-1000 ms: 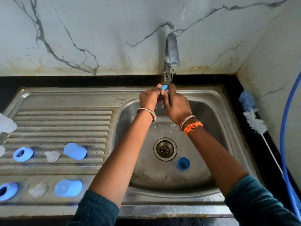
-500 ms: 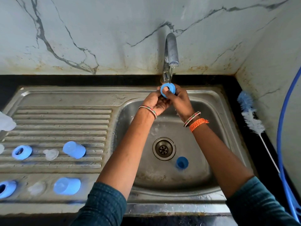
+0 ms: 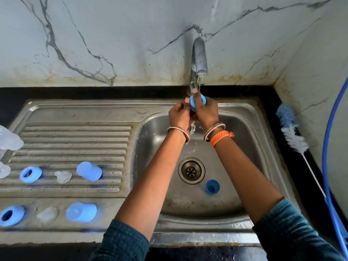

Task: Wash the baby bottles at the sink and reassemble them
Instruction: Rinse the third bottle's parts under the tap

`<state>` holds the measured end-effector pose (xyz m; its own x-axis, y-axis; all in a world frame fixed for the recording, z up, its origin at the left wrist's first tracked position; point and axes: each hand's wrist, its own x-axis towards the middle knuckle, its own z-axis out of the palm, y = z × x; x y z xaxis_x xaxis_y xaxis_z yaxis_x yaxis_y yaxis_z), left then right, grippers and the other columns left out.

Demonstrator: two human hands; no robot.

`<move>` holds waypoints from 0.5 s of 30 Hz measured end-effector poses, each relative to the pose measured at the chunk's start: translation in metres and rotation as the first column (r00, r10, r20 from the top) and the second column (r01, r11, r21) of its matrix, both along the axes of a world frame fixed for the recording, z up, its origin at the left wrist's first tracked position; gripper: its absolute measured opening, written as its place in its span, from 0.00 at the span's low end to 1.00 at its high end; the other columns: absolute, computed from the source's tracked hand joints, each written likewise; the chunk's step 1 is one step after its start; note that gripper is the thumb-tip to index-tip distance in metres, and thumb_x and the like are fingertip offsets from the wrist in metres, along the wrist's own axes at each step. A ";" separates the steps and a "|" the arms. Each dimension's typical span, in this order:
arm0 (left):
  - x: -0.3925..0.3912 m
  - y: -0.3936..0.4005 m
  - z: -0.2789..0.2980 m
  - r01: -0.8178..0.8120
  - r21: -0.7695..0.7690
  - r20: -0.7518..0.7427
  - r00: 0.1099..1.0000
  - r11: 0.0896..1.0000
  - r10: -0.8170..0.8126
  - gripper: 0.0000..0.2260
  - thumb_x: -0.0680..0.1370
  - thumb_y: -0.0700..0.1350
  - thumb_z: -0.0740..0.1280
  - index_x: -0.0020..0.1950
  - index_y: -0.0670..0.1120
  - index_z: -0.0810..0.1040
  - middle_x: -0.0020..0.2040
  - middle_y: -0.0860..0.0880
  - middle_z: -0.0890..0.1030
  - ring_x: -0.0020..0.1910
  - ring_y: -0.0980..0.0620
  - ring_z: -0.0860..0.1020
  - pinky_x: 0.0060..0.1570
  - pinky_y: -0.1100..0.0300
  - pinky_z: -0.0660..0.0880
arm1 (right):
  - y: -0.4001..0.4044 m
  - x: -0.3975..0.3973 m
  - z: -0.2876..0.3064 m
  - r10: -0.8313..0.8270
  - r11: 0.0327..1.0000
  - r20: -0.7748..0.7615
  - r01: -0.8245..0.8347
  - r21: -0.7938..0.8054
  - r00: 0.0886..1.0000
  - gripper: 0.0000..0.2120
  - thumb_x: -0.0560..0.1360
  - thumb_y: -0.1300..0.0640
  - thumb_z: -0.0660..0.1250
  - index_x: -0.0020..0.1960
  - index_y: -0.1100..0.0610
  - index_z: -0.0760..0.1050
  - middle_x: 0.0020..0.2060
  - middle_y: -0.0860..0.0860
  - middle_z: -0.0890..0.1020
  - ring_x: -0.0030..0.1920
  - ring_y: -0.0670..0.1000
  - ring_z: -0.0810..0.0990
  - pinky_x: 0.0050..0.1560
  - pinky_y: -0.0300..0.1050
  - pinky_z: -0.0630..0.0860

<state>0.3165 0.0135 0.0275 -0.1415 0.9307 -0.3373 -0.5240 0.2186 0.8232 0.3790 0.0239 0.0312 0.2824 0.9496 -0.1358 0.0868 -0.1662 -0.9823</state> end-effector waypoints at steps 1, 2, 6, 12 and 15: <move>-0.002 0.003 0.001 -0.030 -0.029 0.018 0.999 0.999 0.031 0.09 0.80 0.40 0.62 0.41 0.41 0.76 0.40 0.43 0.78 0.38 0.50 0.77 0.40 0.57 0.78 | -0.003 0.001 -0.001 0.097 0.993 0.038 -0.099 0.061 0.995 0.12 0.76 0.48 0.66 0.44 0.58 0.75 0.37 0.53 0.80 0.39 0.50 0.79 0.41 0.45 0.78; -0.004 0.006 0.003 -0.051 -0.056 0.042 0.998 0.997 0.053 0.09 0.80 0.40 0.62 0.41 0.41 0.76 0.40 0.43 0.78 0.39 0.49 0.77 0.41 0.56 0.78 | -0.007 0.002 -0.002 0.189 0.976 0.060 -0.194 0.097 0.980 0.11 0.76 0.50 0.67 0.49 0.57 0.74 0.39 0.50 0.80 0.40 0.48 0.79 0.41 0.41 0.78; -0.010 0.006 0.005 -0.049 -0.093 0.156 0.986 0.994 0.063 0.10 0.80 0.40 0.62 0.41 0.39 0.75 0.38 0.43 0.78 0.37 0.49 0.78 0.33 0.59 0.79 | -0.009 0.017 -0.008 0.392 0.917 -0.027 -0.389 0.090 0.919 0.12 0.80 0.53 0.60 0.60 0.59 0.72 0.53 0.57 0.80 0.53 0.54 0.81 0.53 0.47 0.80; -0.003 -0.001 0.000 0.011 -0.044 0.064 0.998 0.999 -0.008 0.08 0.80 0.42 0.62 0.43 0.42 0.77 0.40 0.44 0.79 0.38 0.51 0.79 0.41 0.58 0.79 | -0.006 0.011 -0.003 0.037 0.998 -0.096 -0.041 -0.044 0.995 0.22 0.80 0.41 0.55 0.42 0.56 0.78 0.40 0.55 0.83 0.41 0.52 0.83 0.40 0.46 0.81; -0.005 -0.003 -0.002 0.017 -0.034 0.052 0.999 0.999 -0.015 0.08 0.81 0.42 0.61 0.44 0.42 0.76 0.41 0.44 0.80 0.39 0.50 0.79 0.42 0.57 0.79 | 0.003 0.010 0.003 0.027 1.000 0.019 -0.027 -0.012 0.999 0.22 0.80 0.43 0.58 0.36 0.56 0.75 0.33 0.54 0.80 0.35 0.51 0.78 0.34 0.41 0.74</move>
